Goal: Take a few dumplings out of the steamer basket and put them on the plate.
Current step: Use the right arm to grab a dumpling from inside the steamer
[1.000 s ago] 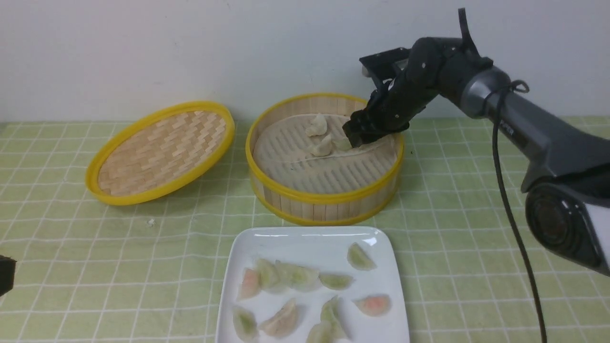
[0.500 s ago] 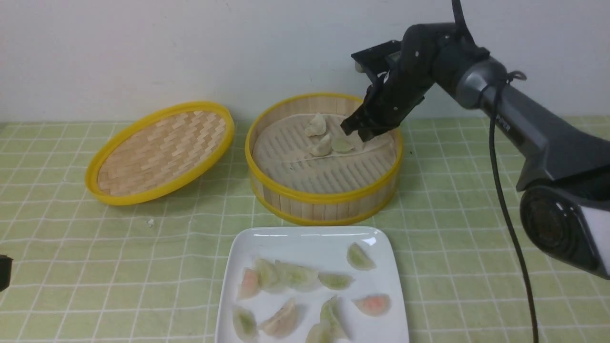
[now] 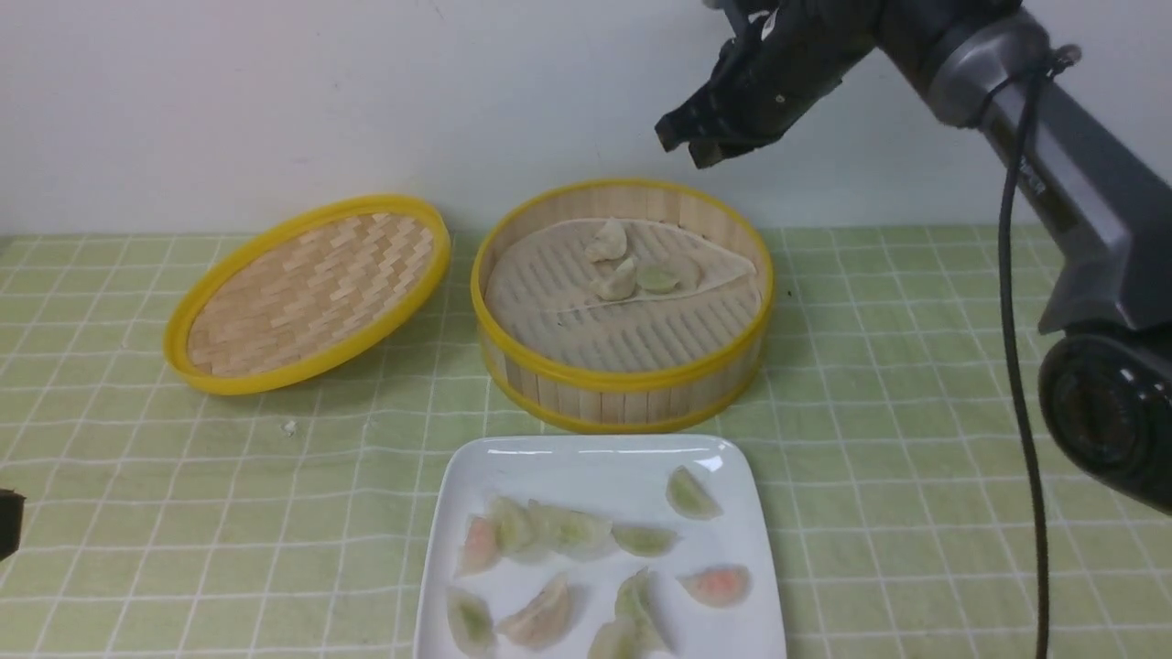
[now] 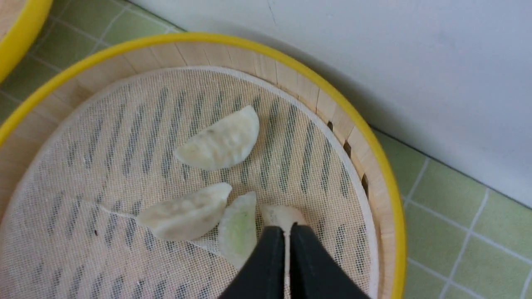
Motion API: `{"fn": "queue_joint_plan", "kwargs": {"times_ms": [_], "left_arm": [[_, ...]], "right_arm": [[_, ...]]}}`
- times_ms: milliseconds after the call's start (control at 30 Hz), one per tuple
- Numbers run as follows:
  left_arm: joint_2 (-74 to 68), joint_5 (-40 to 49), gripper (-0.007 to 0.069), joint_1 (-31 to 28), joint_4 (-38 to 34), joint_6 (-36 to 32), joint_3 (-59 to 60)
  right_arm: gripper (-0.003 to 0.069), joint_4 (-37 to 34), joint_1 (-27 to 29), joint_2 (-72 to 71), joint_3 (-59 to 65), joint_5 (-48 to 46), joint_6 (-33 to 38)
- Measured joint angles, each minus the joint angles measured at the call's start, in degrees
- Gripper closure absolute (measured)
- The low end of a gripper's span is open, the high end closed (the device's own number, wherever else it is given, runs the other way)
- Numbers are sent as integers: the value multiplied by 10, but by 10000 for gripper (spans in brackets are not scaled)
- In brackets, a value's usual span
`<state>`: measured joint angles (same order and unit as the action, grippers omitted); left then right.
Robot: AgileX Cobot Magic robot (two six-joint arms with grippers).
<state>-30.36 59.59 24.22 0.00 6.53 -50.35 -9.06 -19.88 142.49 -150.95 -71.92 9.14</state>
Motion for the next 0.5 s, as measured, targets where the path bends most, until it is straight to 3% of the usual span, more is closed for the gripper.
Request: {"fn": "queue_joint_plan", "kwargs": {"times_ms": [367,500], "left_arm": [[0,27,631,0,0,0,0],[0,30,631,0,0,0,0]], "right_arm": [[273,15,0,91,1,36,-2],[225,12,0,107,1,40,-2]]}}
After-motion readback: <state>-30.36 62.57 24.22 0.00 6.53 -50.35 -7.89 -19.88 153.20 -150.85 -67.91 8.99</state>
